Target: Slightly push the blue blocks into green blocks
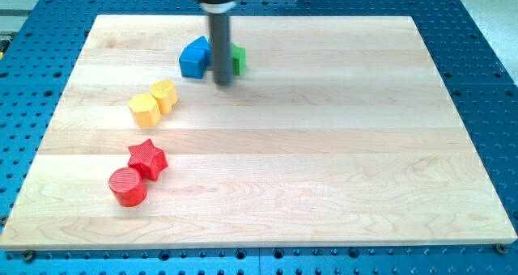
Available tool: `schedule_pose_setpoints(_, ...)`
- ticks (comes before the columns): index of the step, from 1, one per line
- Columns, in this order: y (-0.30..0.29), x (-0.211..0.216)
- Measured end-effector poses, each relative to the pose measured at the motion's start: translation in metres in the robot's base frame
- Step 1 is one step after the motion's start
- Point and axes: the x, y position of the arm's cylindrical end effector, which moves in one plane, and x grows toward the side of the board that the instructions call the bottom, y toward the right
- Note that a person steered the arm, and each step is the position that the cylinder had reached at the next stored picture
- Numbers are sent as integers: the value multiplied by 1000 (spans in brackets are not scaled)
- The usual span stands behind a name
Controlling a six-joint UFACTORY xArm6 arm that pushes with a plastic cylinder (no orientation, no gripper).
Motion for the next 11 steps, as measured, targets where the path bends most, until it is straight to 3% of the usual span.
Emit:
schedule_pose_setpoints(1,4,11)
schedule_pose_setpoints(2,-51,33)
schedule_pose_setpoints(3,-93,2)
schedule_pose_setpoints(4,-66,-30)
schedule_pose_setpoints(6,-29,-40)
schedule_pose_setpoints(7,-110,-27)
schedule_pose_setpoints(8,-124,-58)
schedule_pose_setpoints(10,-32,-64)
schedule_pose_setpoints(11,-54,-70)
